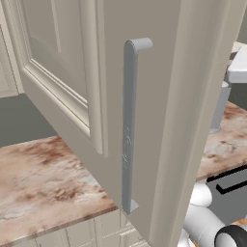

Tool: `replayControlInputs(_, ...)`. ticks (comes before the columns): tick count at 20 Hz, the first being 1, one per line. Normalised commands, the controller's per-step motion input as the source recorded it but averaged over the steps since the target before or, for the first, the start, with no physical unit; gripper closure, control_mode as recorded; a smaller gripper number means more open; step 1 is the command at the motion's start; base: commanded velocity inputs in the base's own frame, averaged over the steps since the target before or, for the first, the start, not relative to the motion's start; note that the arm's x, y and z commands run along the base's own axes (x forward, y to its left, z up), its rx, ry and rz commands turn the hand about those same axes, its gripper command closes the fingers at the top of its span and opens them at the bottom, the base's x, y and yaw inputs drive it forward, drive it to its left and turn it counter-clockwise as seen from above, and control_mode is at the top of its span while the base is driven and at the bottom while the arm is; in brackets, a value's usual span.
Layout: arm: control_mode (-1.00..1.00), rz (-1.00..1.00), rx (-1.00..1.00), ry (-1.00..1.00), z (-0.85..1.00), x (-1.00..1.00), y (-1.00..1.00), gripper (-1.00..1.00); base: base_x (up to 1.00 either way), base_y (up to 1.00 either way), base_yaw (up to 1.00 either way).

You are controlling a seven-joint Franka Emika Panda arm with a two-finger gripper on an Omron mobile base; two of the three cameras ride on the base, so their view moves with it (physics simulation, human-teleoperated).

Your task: Open the cabinet directly in front. Then move the liquor and the mug to the dining counter with the jar on it.

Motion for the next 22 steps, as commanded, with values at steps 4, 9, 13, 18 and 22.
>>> replayControlInputs(4,-1.00,-0.04,0.00,0.06,0.10,0.18,0.31,-1.00,0.00,0.00,0.00)
replayControlInputs(9,-1.00,-0.12,0.00,0.07,0.20,0.28,0.29,-1.00,0.00,0.00,0.00)
replayControlInputs(13,-1.00,-0.22,-0.02,0.07,0.14,0.17,0.26,-1.00,0.00,0.00,0.00)
replayControlInputs(18,-1.00,-0.26,-0.07,0.04,0.00,0.07,0.33,-1.00,0.00,0.00,0.00)
replayControlInputs(22,-1.00,-0.22,-0.03,0.02,0.00,0.13,0.21,-1.00,0.00,0.00,0.00)
